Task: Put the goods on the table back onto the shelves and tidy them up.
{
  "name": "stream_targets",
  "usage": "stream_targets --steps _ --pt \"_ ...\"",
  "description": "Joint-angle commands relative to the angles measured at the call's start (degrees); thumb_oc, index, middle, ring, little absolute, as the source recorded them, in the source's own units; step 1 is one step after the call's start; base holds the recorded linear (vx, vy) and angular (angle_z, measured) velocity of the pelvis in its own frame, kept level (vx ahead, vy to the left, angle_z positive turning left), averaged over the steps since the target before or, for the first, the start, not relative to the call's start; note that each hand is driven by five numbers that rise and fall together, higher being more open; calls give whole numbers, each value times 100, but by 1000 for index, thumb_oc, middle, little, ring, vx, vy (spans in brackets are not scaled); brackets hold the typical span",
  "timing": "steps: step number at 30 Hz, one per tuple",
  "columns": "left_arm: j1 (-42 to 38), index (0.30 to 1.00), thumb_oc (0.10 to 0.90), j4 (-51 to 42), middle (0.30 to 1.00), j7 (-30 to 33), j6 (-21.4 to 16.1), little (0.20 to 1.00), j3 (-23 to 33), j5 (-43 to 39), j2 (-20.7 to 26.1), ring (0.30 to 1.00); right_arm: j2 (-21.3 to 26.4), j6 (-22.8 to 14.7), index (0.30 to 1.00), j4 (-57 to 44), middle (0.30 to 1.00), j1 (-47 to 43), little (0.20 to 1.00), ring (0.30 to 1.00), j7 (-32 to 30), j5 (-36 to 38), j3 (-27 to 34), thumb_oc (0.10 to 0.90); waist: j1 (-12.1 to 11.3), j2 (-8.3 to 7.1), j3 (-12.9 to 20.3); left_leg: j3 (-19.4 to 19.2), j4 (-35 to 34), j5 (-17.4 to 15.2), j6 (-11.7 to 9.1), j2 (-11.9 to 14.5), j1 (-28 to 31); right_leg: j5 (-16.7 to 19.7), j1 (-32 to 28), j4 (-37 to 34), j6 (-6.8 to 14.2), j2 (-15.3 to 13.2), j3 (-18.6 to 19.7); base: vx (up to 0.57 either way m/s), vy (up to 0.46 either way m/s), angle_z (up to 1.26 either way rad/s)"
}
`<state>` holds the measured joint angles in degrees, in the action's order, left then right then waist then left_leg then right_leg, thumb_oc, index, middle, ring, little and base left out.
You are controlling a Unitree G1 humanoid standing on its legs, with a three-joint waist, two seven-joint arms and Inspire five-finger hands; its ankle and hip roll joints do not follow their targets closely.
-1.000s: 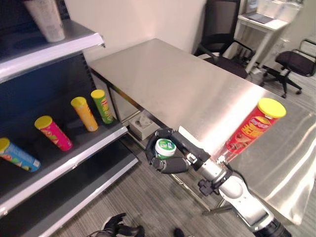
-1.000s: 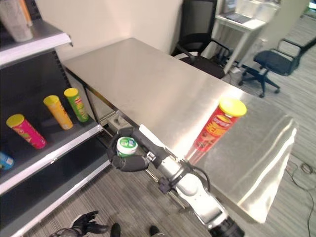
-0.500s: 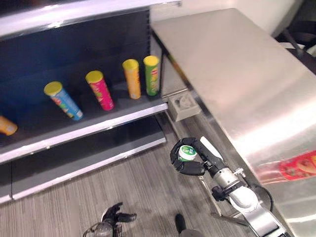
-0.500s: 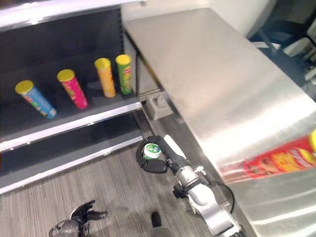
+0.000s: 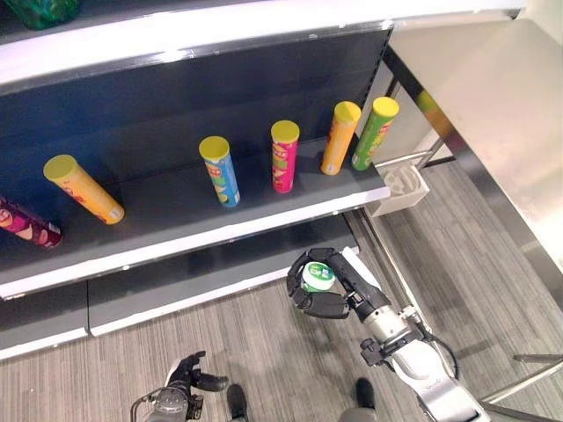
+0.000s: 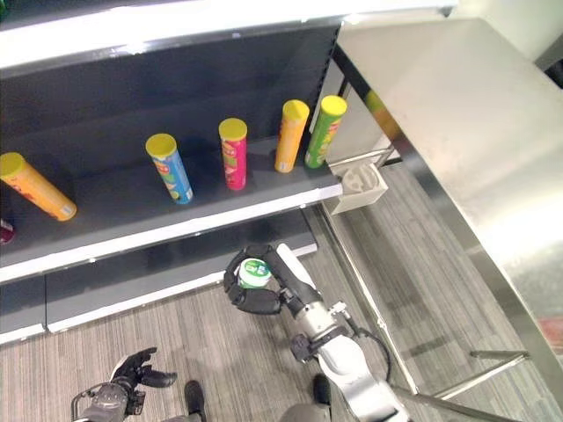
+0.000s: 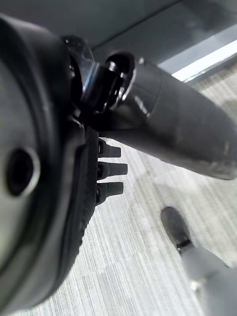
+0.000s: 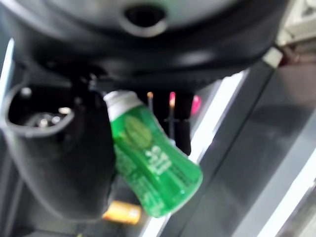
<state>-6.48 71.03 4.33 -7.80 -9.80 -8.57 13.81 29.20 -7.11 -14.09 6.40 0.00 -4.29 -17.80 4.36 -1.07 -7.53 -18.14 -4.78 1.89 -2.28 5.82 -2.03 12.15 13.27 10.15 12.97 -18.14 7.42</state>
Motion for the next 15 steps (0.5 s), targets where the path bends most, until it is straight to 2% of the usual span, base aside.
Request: stream_targets --steps 1,3,5,7,10,11,12,15 --pt "-32 900 800 99 900 -184 -123 900 3 255 -81 900 146 -646 300 -863 300 -155 300 300 -78 152 359 400 290 40 390 61 -22 -348 -71 -21 22 -1030 -350 -713 -289 1321 449 12 103 -2" --pt "-36 900 800 218 900 -187 -94 900 76 211 -120 900 213 -688 300 -874 300 -61 300 300 -97 140 416 400 345 19 329 148 -22 -444 11 -187 123 -1233 -370 -634 -441 1897 709 69 141 12" --pt "-44 900 800 258 900 -221 -96 900 21 330 -267 900 296 -718 300 -855 300 120 300 300 -86 103 504 400 374 6 315 366 -22 -550 105 -410 286 -1318 -557 -667 -672 2298 1008 144 65 5" --pt "-85 900 800 249 900 -164 -122 900 22 346 -276 900 308 -718 300 -849 300 138 300 300 -95 122 514 400 357 -21 345 375 -22 -507 95 -433 295 -1259 -607 -712 -714 2402 1091 116 -65 2" --pt "-19 900 800 63 900 -227 -135 900 33 241 -302 900 379 -744 300 -780 300 244 300 300 -15 257 581 400 271 -30 386 385 12 -522 65 -449 494 -1221 -863 -937 -721 2383 954 140 -111 12" --pt "-12 900 800 2 900 -252 -158 900 38 142 -332 900 423 -779 300 -792 300 290 300 300 21 284 628 400 228 -64 336 443 557 -567 29 -447 393 -1248 -995 -951 -783 2389 949 63 -81 27" --pt "-14 900 800 2 900 -252 -158 900 34 140 -332 900 422 -781 300 -792 300 291 300 300 22 285 632 400 243 -64 325 464 646 -611 25 -436 355 -1246 -1005 -955 -786 2388 930 85 -113 31" --pt "-16 900 800 54 900 -184 -129 900 118 9 -379 900 456 -797 300 -825 300 361 300 300 48 378 702 400 195 -204 172 557 1804 -484 -143 -378 -141 -1255 -1236 -964 -882 2248 804 55 -89 36"
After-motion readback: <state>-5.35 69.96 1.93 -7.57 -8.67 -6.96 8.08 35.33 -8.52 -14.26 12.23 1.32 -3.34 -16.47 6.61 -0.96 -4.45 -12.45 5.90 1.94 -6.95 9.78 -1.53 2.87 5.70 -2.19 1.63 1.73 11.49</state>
